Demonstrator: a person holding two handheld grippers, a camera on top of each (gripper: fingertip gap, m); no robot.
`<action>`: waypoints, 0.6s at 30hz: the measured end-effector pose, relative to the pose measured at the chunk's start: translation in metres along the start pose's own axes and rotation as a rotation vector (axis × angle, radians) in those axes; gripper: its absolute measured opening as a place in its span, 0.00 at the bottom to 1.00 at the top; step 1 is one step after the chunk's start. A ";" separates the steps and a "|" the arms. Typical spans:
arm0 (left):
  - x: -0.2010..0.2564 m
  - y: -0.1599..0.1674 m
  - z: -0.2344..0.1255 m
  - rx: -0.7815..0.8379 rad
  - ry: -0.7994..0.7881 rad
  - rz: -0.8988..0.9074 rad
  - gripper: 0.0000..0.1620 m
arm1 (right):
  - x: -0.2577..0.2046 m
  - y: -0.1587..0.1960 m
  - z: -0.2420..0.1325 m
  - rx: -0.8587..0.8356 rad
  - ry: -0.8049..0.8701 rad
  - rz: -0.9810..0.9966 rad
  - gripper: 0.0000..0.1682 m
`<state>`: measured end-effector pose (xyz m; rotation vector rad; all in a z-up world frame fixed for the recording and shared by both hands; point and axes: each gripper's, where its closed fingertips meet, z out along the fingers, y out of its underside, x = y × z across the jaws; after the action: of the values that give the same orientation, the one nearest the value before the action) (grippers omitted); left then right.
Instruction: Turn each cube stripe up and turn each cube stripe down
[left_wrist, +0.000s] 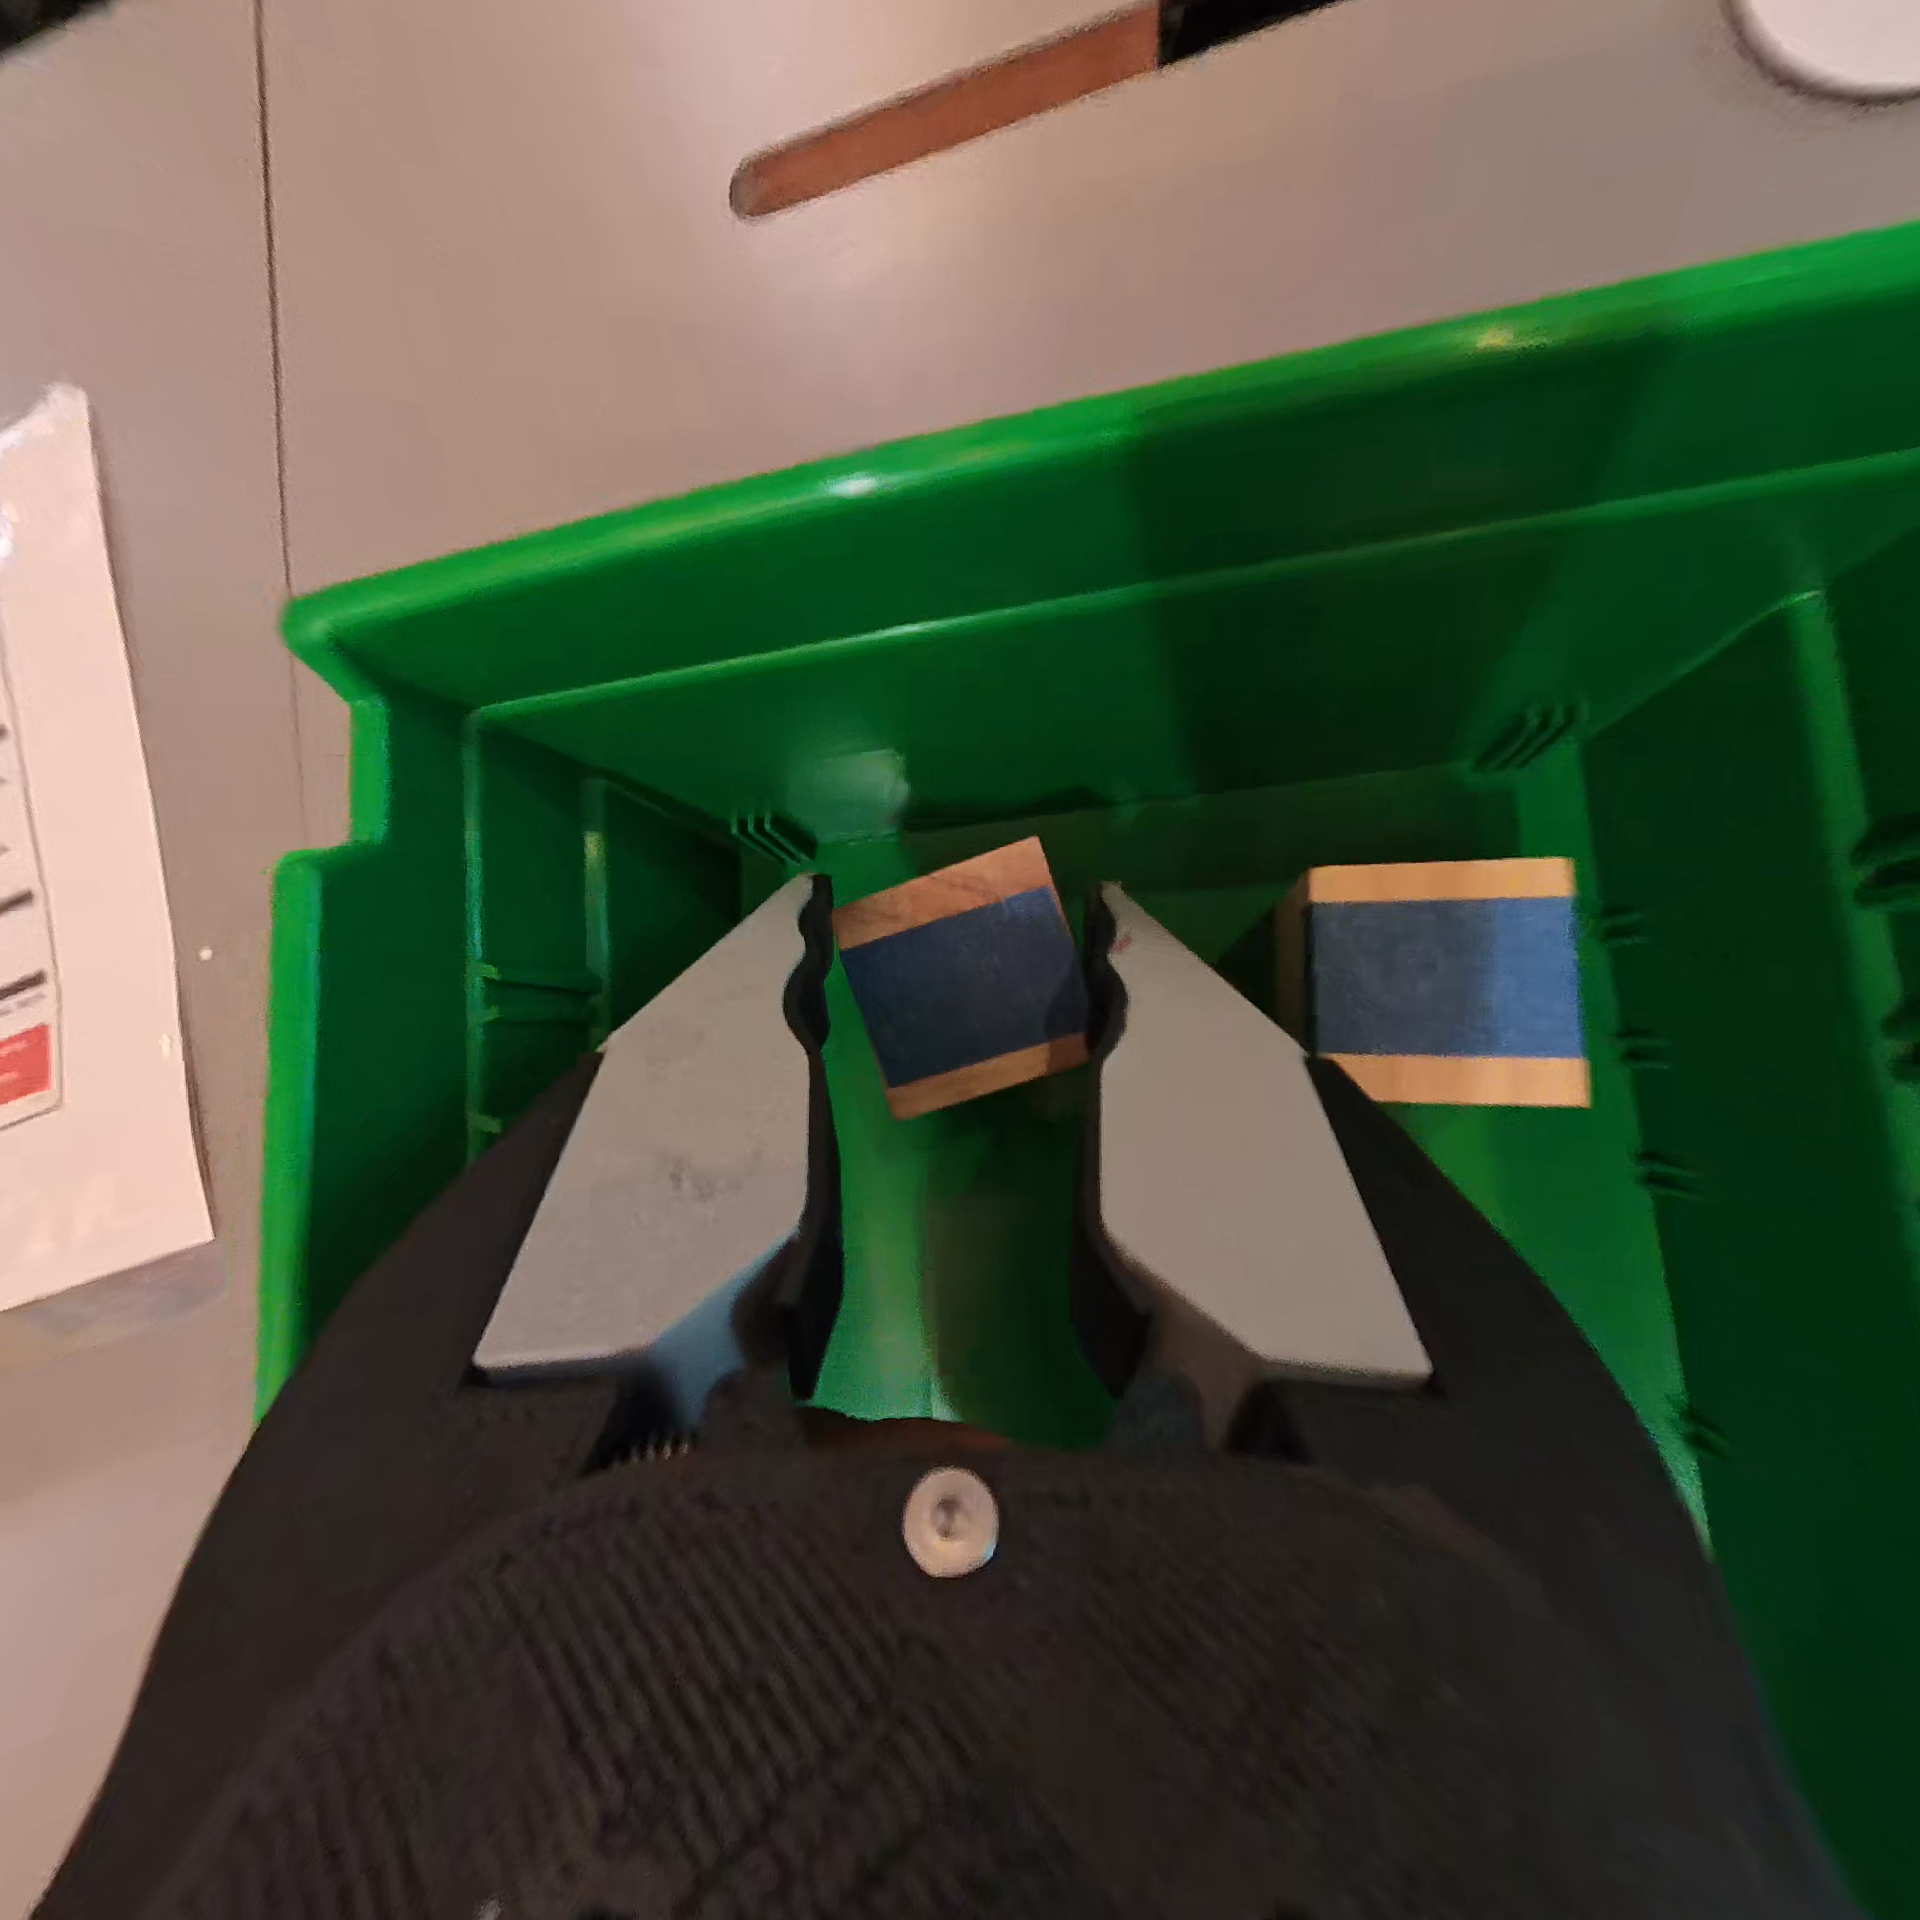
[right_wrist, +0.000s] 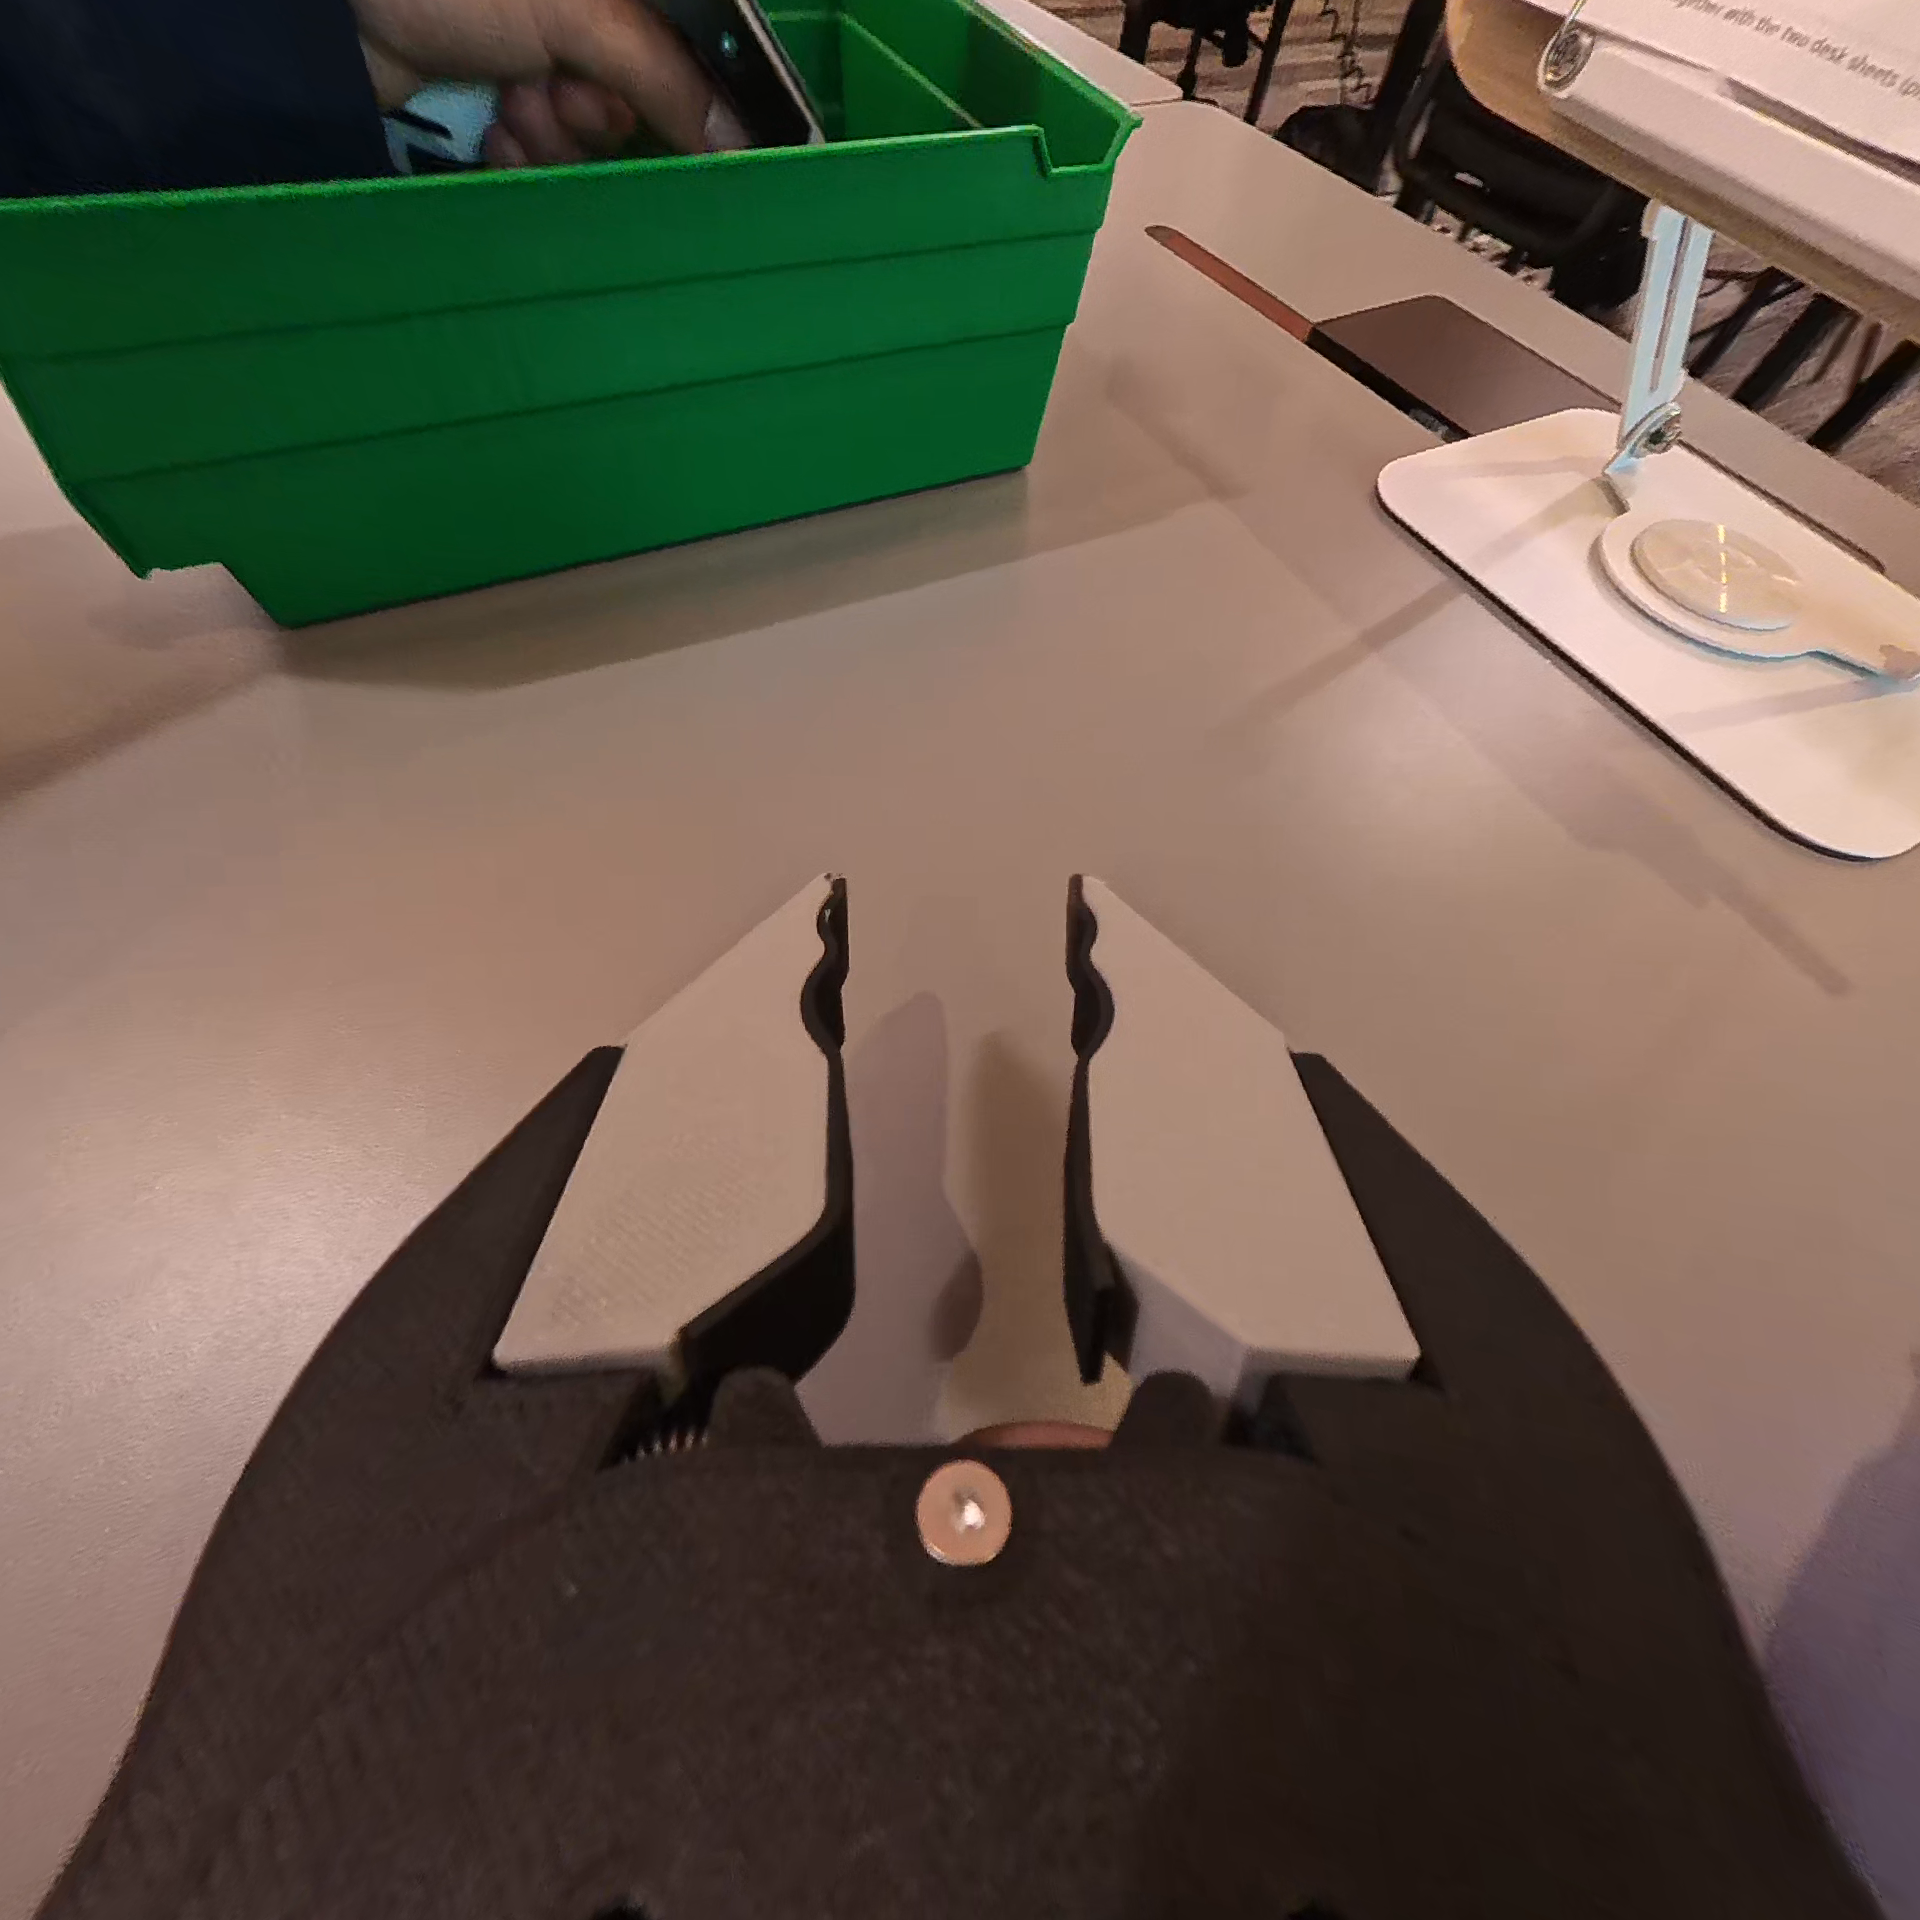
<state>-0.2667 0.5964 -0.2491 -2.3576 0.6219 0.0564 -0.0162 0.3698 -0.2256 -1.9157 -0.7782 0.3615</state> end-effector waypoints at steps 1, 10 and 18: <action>0.002 -0.006 -0.006 0.037 0.008 0.006 0.29 | -0.001 -0.001 0.000 0.005 -0.018 0.018 0.23; 0.136 -0.053 -0.154 0.642 0.392 0.498 0.28 | -0.052 -0.025 -0.020 0.106 -0.527 0.312 0.29; 0.277 0.015 -0.292 1.131 0.749 0.948 0.28 | -0.091 -0.068 -0.083 0.263 -1.220 0.657 0.36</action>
<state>-0.0652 0.2850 -0.0929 -0.8046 1.5536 -0.6096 -0.0625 0.2726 -0.1345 -1.5131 -0.7269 2.0341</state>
